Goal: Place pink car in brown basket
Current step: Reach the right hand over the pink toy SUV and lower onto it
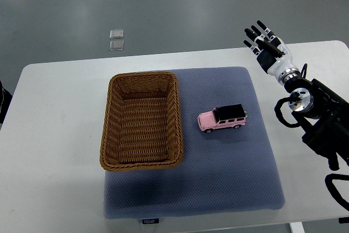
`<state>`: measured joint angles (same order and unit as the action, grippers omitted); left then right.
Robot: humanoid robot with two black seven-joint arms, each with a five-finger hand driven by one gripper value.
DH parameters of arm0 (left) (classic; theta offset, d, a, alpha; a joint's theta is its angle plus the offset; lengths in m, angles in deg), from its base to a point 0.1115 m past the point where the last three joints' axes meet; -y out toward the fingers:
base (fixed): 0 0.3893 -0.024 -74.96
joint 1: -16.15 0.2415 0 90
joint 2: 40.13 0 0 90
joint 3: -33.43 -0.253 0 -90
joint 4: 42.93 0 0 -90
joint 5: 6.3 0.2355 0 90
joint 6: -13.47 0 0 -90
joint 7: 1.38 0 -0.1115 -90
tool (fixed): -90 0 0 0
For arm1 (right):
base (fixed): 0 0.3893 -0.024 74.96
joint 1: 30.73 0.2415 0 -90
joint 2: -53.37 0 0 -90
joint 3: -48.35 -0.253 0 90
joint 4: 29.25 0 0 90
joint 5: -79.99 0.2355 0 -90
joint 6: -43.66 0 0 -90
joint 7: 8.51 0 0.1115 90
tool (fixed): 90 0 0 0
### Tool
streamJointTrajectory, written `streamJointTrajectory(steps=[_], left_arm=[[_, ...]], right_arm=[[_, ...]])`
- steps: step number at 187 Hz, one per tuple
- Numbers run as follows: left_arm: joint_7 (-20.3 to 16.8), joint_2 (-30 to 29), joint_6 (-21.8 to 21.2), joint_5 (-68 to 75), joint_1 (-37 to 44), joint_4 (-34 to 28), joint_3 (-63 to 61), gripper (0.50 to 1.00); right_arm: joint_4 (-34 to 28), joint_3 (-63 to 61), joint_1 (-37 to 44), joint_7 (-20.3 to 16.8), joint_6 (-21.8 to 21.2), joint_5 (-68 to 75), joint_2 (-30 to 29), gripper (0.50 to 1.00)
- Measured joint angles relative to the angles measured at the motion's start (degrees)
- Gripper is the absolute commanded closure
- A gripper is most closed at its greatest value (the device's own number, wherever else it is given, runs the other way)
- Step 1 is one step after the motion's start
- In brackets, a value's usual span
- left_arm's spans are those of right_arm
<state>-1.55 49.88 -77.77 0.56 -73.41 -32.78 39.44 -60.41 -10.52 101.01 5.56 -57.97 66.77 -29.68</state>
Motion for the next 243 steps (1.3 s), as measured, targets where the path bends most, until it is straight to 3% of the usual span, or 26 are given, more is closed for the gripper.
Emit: streamJointTrajectory(steps=[43, 73, 124, 163, 184, 243], left_arm=[[0.00, 0.00, 0.02, 0.00, -0.01, -0.02, -0.02, 0.500], [0.00, 0.00, 0.02, 0.00, -0.01, -0.02, -0.03, 0.500], [0.00, 0.00, 0.02, 0.00, 0.00, -0.02, -0.03, 0.500], [-0.01, 0.00, 0.02, 0.00, 0.00, -0.02, -0.03, 0.500], [-0.01, 0.00, 0.02, 0.00, 0.00, -0.02, -0.03, 0.500], [-0.01, 0.00, 0.01, 0.00, 0.00, 0.00, -0.03, 0.500]], right_arm=[[-0.74, 1.25, 1.58, -0.25, 1.81, -0.72, 0.77, 0.591], [-3.26, 6.68, 4.26, -0.65, 1.85, -6.55, 5.37, 0.591], [-12.29, 24.93, 12.12, -0.88, -1.20, -21.82, 18.97, 0.593], [-23.03, 39.41, 18.99, -0.88, -4.25, -28.10, 27.58, 0.593], [-28.04, 44.12, 21.55, -1.41, -5.11, -32.18, 29.69, 0.593], [-38.25, 52.79, 23.18, -7.12, -6.55, -42.85, 30.42, 0.595]])
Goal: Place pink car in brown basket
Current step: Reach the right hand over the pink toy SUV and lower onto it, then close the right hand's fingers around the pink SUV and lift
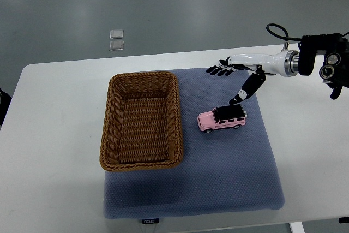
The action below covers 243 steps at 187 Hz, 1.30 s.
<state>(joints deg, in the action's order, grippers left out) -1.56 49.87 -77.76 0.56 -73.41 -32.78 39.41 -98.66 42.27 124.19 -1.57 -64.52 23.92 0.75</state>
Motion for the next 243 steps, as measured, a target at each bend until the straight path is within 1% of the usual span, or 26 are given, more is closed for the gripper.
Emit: streamJointTrajectory(steps=[34, 62, 103, 116, 119, 148, 206, 218, 219, 220, 221, 222, 223, 224, 225, 226, 227, 228, 229, 231, 232, 233, 236, 237, 239, 243], left_arm=[[0.00, 0.00, -0.01, 0.00, 0.00, 0.00, 0.01, 0.500], [0.00, 0.00, -0.01, 0.00, 0.00, -0.01, 0.01, 0.500], [0.00, 0.00, -0.01, 0.00, 0.00, -0.01, 0.01, 0.500], [0.00, 0.00, -0.01, 0.00, 0.00, -0.01, 0.01, 0.500], [0.00, 0.00, -0.01, 0.00, 0.00, -0.01, 0.01, 0.500], [0.00, 0.00, -0.01, 0.00, 0.01, -0.01, 0.02, 0.500], [0.00, 0.00, -0.01, 0.00, 0.01, -0.01, 0.03, 0.500], [0.00, 0.00, -0.01, 0.00, 0.01, -0.01, 0.03, 0.500], [0.00, 0.00, -0.01, 0.00, 0.01, -0.01, 0.03, 0.500], [0.00, 0.00, -0.01, 0.00, 0.01, -0.01, 0.03, 0.500], [0.00, 0.00, -0.01, 0.00, 0.01, -0.01, 0.03, 0.500], [0.00, 0.00, -0.01, 0.00, 0.01, -0.01, 0.02, 0.500], [0.00, 0.00, -0.01, 0.00, 0.01, -0.01, 0.02, 0.500], [0.00, 0.00, -0.01, 0.00, 0.01, -0.01, 0.02, 0.500], [0.00, 0.00, -0.01, 0.00, 0.00, -0.01, 0.02, 0.500], [0.00, 0.00, -0.01, 0.00, 0.00, -0.01, 0.02, 0.500], [0.00, 0.00, -0.01, 0.00, 0.00, -0.01, 0.02, 0.500], [0.00, 0.00, -0.01, 0.00, 0.00, -0.01, 0.02, 0.500], [0.00, 0.00, -0.01, 0.00, 0.00, -0.01, 0.02, 0.500], [0.00, 0.00, -0.01, 0.00, 0.00, -0.01, 0.01, 0.500], [0.00, 0.00, -0.01, 0.00, 0.00, -0.01, 0.01, 0.500], [0.00, 0.00, -0.01, 0.00, 0.00, -0.01, 0.01, 0.500], [0.00, 0.00, -0.01, 0.00, 0.00, -0.01, 0.01, 0.500], [0.00, 0.00, -0.01, 0.00, 0.00, -0.01, 0.01, 0.500], [0.00, 0.00, -0.01, 0.00, 0.00, -0.01, 0.01, 0.500], [0.00, 0.00, -0.01, 0.00, 0.00, -0.01, 0.01, 0.500]], right_arm=[[-0.47, 0.51, -1.60, -1.67, 0.65, -1.02, -0.54, 0.605], [-0.47, 1.14, -4.45, -3.31, 3.17, -3.25, -1.02, 0.611], [-0.35, 1.24, -7.14, -3.75, 5.98, -3.74, -2.31, 0.615], [-0.17, 1.24, -7.66, -3.77, 6.80, -3.83, -3.03, 0.648], [-0.12, 1.24, -7.72, -3.77, 6.93, -3.88, -3.21, 0.668], [0.38, 1.24, -8.66, -3.77, 7.40, -5.72, -4.51, 0.732], [2.20, 1.24, -9.90, -3.59, 7.79, -10.13, -6.06, 0.746], [2.48, 1.24, -9.90, -3.59, 7.81, -10.58, -6.08, 0.803], [2.49, 1.24, -9.90, -3.59, 7.81, -10.62, -6.08, 0.820], [2.52, 1.24, -9.90, -3.59, 7.81, -10.71, -6.09, 0.820], [2.53, 1.24, -9.90, -3.59, 7.81, -10.76, -6.09, 0.838], [2.54, 1.24, -9.90, -3.59, 7.81, -10.80, -6.09, 0.838], [2.55, 1.24, -9.90, -3.59, 7.81, -10.85, -6.09, 0.860], [2.56, 1.24, -9.90, -3.59, 7.81, -10.89, -6.09, 0.861], [2.57, 1.24, -9.90, -3.59, 7.81, -10.93, -6.10, 0.881], [2.57, 1.24, -9.90, -3.59, 7.81, -10.98, -6.10, 0.881], [2.58, 1.24, -9.90, -3.59, 7.82, -11.02, -6.10, 0.901], [2.58, 1.24, -9.89, -3.59, 7.82, -11.05, -6.10, 0.901], [2.59, 1.24, -9.89, -3.59, 7.82, -11.09, -6.11, 0.920], [2.60, 1.24, -9.87, -3.59, 7.82, -11.16, -6.11, 0.936], [2.60, 1.24, -9.86, -3.59, 7.82, -11.19, -6.11, 0.936], [2.61, 1.24, -9.85, -3.59, 7.82, -11.22, -6.12, 0.954], [2.61, 1.24, -9.83, -3.59, 7.82, -11.31, -6.13, 0.969], [2.61, 1.24, -9.82, -3.59, 7.82, -11.33, -6.13, 0.987], [2.62, 1.24, -9.81, -3.59, 7.82, -11.37, -6.14, 1.000], [2.62, 1.24, -9.80, -3.59, 7.80, -11.42, -6.15, 1.000]])
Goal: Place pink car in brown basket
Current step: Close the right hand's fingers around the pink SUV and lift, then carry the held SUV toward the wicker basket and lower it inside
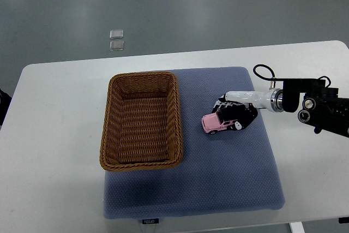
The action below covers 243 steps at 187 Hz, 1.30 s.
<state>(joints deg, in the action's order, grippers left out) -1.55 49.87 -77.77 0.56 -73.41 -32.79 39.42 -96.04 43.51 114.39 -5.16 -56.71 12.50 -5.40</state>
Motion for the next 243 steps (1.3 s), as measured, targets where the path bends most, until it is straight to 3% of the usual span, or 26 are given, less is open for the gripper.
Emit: streamJointTrajectory(steps=[89, 174, 207, 243], left_arm=[[0.00, 0.00, 0.00, 0.00, 0.00, -0.03, 0.00, 0.500], [0.00, 0.00, 0.02, 0.00, 0.00, 0.01, 0.00, 0.500], [0.00, 0.00, 0.02, 0.00, 0.00, 0.01, 0.01, 0.500], [0.00, 0.00, 0.02, 0.00, 0.01, 0.00, 0.01, 0.500]], right_arm=[[0.01, -0.60, 1.08, 0.24, -0.65, -0.36, 0.58, 1.000], [2.24, -0.89, 12.40, 0.33, -1.15, 1.14, 1.73, 1.000], [2.38, -0.90, 17.61, 0.21, -1.59, 3.90, -0.45, 1.000], [2.40, -0.90, 19.40, 0.10, -1.64, 5.68, -7.90, 1.000]])
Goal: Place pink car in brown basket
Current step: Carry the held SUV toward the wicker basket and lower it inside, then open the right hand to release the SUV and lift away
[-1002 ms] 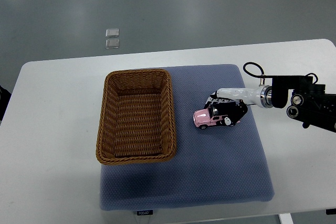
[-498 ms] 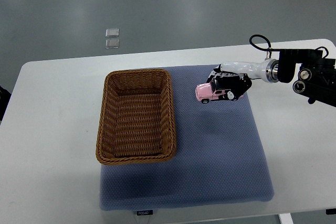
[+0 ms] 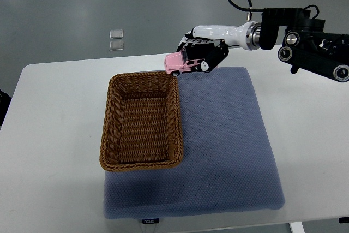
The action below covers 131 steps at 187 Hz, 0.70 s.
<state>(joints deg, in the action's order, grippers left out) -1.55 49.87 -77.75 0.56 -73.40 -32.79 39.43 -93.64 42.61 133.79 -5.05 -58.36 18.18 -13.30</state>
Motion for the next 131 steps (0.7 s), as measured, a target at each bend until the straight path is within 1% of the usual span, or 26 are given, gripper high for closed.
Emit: streamJointTrajectory(steps=[33, 61, 98, 131], left_arm=[[0.00, 0.00, 0.00, 0.00, -0.01, -0.01, 0.00, 0.500], [0.00, 0.00, 0.00, 0.00, 0.00, -0.01, 0.01, 0.500], [0.00, 0.00, 0.00, 0.00, -0.01, 0.02, 0.01, 0.500], [0.00, 0.00, 0.00, 0.00, -0.01, 0.01, 0.00, 0.500]], right_arm=[[1.58, 0.09, -2.56, -0.03, 0.61, -0.12, -7.77, 1.000], [3.02, 0.11, -5.40, -0.03, 1.17, -0.40, -12.68, 1.000], [3.82, 0.11, -8.10, -0.11, 2.08, -0.86, -16.80, 1.000], [7.02, 0.22, -11.20, -0.12, 2.24, -1.53, -19.83, 1.000]])
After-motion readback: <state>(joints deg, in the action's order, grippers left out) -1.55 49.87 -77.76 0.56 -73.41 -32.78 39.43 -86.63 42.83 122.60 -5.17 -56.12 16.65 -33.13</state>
